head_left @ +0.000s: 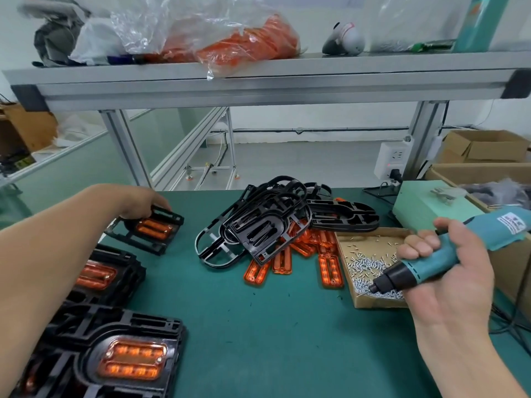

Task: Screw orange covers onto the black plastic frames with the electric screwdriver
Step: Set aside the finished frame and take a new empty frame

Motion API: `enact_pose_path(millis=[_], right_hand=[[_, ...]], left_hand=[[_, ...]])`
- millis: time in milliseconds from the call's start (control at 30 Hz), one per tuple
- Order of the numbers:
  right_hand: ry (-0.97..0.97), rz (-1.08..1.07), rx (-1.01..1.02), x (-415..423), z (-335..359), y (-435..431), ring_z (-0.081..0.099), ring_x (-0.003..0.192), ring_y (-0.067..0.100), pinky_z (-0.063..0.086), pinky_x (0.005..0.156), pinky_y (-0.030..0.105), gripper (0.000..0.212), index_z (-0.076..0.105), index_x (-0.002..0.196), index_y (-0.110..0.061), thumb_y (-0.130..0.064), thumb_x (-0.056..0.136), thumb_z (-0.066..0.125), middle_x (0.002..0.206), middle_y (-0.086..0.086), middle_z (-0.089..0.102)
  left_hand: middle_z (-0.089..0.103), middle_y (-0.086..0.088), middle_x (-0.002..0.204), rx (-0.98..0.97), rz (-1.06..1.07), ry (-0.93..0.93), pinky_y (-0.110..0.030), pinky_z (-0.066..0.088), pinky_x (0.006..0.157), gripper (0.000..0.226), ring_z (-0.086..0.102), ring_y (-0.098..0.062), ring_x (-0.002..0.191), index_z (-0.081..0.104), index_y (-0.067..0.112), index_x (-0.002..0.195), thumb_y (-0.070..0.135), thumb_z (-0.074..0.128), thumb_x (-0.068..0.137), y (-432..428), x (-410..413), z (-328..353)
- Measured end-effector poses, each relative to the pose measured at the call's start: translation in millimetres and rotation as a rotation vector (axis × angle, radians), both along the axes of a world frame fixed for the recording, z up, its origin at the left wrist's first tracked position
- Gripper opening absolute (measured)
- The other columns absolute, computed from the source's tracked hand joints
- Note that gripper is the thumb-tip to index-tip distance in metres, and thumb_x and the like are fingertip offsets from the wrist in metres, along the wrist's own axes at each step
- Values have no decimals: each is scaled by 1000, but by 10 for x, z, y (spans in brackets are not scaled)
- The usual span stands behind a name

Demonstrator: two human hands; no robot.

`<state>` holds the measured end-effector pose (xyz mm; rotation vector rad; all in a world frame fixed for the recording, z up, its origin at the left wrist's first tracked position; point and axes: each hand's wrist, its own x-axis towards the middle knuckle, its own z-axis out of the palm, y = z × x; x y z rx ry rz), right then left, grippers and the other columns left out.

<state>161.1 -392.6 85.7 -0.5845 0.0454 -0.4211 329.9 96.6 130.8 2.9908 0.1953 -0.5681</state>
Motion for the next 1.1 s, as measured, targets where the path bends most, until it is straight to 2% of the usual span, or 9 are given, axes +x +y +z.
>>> enact_pose_path(millis=[67, 133, 200, 267, 433, 567, 633, 800, 1100], right_hand=[[-2, -2, 1, 1, 5, 3, 41, 62, 8, 43, 59, 20, 9, 57, 95, -18, -22, 102, 55, 74, -6, 43], [2, -3, 2, -3, 13, 7, 41, 61, 8, 43, 59, 21, 8, 58, 95, -18, -22, 102, 56, 74, -5, 43], [3, -4, 8, -6, 14, 5, 42, 61, 8, 43, 59, 21, 7, 58, 95, -18, -22, 101, 57, 74, -5, 43], [5, 0, 14, -7, 17, 5, 42, 61, 9, 43, 59, 21, 7, 59, 96, -18, -22, 101, 58, 74, -5, 44], [10, 3, 17, -21, 25, 0, 44, 62, 9, 44, 59, 22, 5, 59, 97, -17, -22, 99, 61, 75, -4, 45], [22, 8, 21, -16, 40, -4, 44, 61, 9, 43, 59, 22, 6, 59, 95, -17, -21, 100, 60, 74, -5, 45], [26, 12, 32, -9, 39, -8, 44, 60, 9, 44, 58, 22, 7, 59, 94, -17, -21, 100, 60, 73, -5, 45], [26, 28, 44, 6, 23, -24, 45, 59, 8, 45, 58, 22, 8, 58, 95, -17, -21, 102, 58, 73, -5, 46], [16, 34, 68, 10, 18, -37, 46, 60, 9, 46, 58, 23, 6, 59, 96, -16, -20, 101, 60, 73, -4, 48]], left_hand=[[67, -15, 119, -11, 28, 11, -50, 61, 93, 59, 69, -35, 105, 67, 24, 135, -13, 38, 99, 19, -46, -75], [61, -16, 140, 44, 44, 12, -47, 57, 102, 69, 64, -37, 122, 63, 30, 143, -13, 35, 96, 15, -92, -107], [41, -13, 164, 139, 30, -28, -44, 40, 120, 78, 43, -34, 147, 48, 32, 156, -13, 35, 94, -48, -110, -67], [37, -12, 167, 164, -6, -109, -43, 31, 125, 72, 37, -32, 152, 43, 25, 159, -10, 39, 96, -196, -101, 51], [58, -8, 151, 41, -211, -371, -41, 42, 115, 40, 54, -29, 137, 60, 17, 146, 19, 51, 106, -1006, -151, 383], [58, -10, 147, -46, -336, -470, -45, 45, 112, 46, 55, -30, 134, 57, 15, 147, 38, 56, 106, -1771, -269, 301], [59, -11, 139, 5, -343, -453, -51, 49, 106, 46, 57, -32, 128, 57, 15, 142, 43, 57, 105, -2066, -305, 171], [65, -11, 120, 74, -232, -538, -45, 54, 86, 25, 61, -34, 115, 65, 13, 122, 31, 55, 107, -2292, -259, -72], [61, -8, 100, 102, -364, -581, -44, 53, 75, 21, 63, -33, 97, 66, 12, 105, 29, 54, 107, -2278, -326, -136]])
